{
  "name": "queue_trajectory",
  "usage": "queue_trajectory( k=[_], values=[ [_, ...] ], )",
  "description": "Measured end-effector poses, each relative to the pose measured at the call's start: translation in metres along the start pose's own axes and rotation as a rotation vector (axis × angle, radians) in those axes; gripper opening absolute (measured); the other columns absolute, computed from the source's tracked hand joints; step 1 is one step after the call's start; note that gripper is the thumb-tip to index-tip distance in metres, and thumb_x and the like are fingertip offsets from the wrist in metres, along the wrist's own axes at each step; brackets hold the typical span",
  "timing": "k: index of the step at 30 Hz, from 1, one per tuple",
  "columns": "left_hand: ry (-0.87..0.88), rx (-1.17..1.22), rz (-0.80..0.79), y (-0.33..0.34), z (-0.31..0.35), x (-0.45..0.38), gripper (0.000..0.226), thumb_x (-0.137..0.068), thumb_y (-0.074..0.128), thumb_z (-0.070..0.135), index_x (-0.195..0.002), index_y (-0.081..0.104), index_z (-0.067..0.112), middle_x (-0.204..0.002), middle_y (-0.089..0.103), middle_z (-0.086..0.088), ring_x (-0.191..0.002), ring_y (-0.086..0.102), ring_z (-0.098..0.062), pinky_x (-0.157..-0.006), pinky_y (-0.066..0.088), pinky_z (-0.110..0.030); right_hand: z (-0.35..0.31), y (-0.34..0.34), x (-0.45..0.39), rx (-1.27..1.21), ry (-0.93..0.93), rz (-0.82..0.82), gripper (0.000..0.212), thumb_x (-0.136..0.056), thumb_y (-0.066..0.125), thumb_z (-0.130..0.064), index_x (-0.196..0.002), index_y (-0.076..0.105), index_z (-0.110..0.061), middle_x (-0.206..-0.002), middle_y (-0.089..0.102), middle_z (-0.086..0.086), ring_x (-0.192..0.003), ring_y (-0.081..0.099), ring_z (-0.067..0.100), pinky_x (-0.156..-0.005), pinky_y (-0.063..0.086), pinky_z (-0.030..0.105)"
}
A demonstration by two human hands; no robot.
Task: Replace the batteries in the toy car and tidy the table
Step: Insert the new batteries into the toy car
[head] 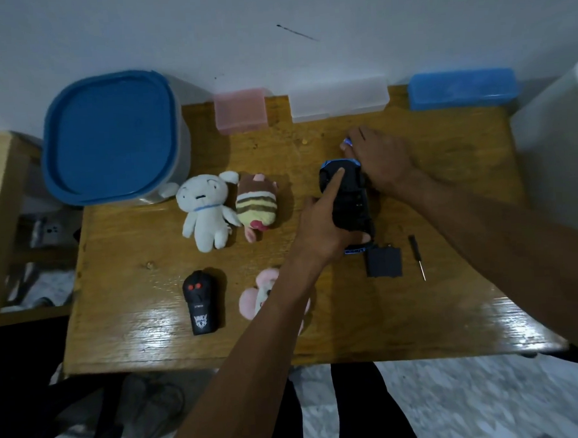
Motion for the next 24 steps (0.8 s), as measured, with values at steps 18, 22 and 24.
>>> queue_trajectory(
  k=[18, 22, 24],
  values=[
    [0.079, 0.342, -0.038, -0.032, 0.033, 0.014, 0.117, -0.074, 0.086, -0.002, -0.162, 0.016, 0.031, -0.131, 0.049, 0.019, -0.131, 0.051, -0.019, -0.107, 0.048, -0.038, -0.002, -0.106, 0.037, -0.959, 0.550, -0.007, 0.023, -0.103, 0.046, -0.024, -0.103, 0.069, -0.023, -0.081, 0.059, -0.008, -0.065, 0.049, 0.011, -0.058, 0.038, 0.024],
    [0.140, 0.357, -0.024, -0.043, 0.048, 0.021, 0.113, -0.077, 0.083, -0.004, -0.161, 0.017, 0.032, -0.143, 0.047, 0.004, -0.129, 0.050, -0.016, -0.084, 0.051, -0.008, -0.015, -0.127, 0.048, -0.991, 0.515, 0.020, 0.012, -0.102, 0.054, -0.029, -0.099, 0.064, -0.022, -0.077, 0.062, -0.005, -0.044, 0.046, 0.003, -0.044, 0.038, 0.021],
    [0.175, 0.352, -0.025, -0.046, 0.053, 0.026, 0.112, -0.078, 0.082, -0.004, -0.161, 0.016, 0.032, -0.145, 0.045, 0.004, -0.129, 0.048, -0.014, -0.080, 0.050, -0.006, -0.020, -0.134, 0.057, -1.046, 0.524, 0.059, 0.015, -0.100, 0.060, -0.031, -0.091, 0.060, -0.019, -0.074, 0.062, -0.002, -0.037, 0.041, 0.001, -0.040, 0.036, 0.021]
  ],
)
Point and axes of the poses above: each hand's wrist, its own x-axis away from the middle knuckle, its own y-axis out of the palm, z = x × y, the point moved 7 cm from there along -x, towards the middle knuckle
